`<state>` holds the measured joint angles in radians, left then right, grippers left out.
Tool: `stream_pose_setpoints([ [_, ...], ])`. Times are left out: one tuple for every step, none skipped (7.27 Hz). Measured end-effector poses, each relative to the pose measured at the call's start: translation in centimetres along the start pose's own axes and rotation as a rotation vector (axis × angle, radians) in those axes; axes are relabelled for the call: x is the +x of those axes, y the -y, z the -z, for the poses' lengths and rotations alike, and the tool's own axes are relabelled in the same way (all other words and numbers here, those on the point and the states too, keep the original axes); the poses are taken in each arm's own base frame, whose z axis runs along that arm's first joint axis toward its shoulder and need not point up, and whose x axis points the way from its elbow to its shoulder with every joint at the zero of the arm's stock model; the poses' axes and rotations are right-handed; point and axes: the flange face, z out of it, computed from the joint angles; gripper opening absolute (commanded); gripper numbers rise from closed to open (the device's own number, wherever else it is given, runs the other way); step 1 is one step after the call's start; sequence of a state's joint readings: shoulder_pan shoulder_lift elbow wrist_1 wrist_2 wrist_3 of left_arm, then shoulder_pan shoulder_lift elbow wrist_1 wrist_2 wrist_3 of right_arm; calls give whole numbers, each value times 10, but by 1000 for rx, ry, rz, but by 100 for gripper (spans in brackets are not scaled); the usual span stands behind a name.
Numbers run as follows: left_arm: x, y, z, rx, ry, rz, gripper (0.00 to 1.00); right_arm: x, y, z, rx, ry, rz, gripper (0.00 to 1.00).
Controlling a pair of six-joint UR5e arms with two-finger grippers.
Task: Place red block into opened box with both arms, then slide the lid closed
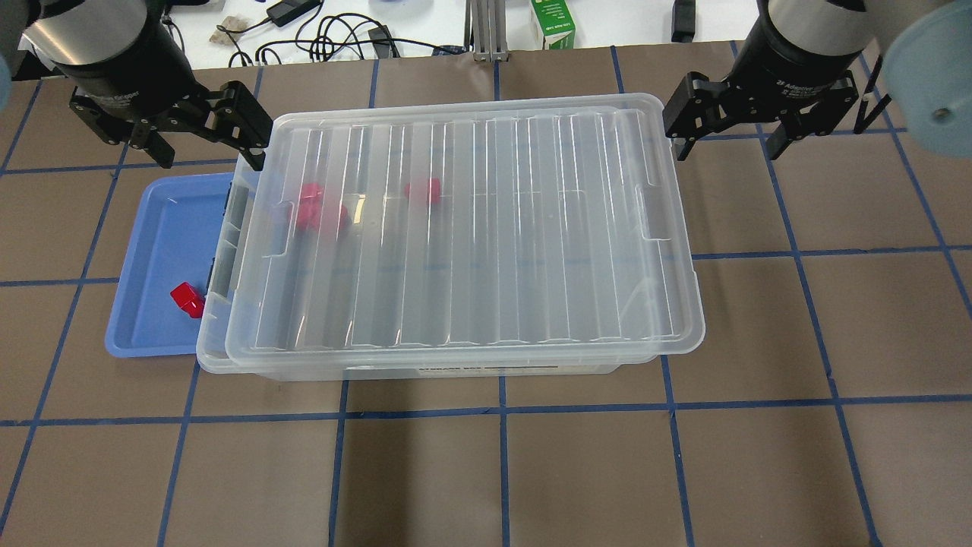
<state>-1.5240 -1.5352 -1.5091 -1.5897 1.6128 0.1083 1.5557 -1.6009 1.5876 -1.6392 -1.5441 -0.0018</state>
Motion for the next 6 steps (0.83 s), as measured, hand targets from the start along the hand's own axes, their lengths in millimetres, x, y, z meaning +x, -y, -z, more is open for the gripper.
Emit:
stream_pose_setpoints([
  [-27, 6, -6, -7, -1, 27, 100, 1, 5, -21, -22, -3, 14, 100],
  [-79, 15, -27, -40, -18, 99, 100, 3, 15, -54, -26, -7, 22, 100],
  [-129, 21, -52, -71, -52, 166, 100, 4, 27, -85, -17, -9, 29, 100],
  [-173, 26, -82, -97, -87, 216, 100, 6, 38, -113, -20, -11, 35, 100],
  [-205, 28, -117, -122, -110, 248, 100, 7, 45, -133, -34, -12, 39, 100],
  [-223, 28, -155, -137, -121, 264, 100, 8, 49, -144, -46, -14, 41, 100],
])
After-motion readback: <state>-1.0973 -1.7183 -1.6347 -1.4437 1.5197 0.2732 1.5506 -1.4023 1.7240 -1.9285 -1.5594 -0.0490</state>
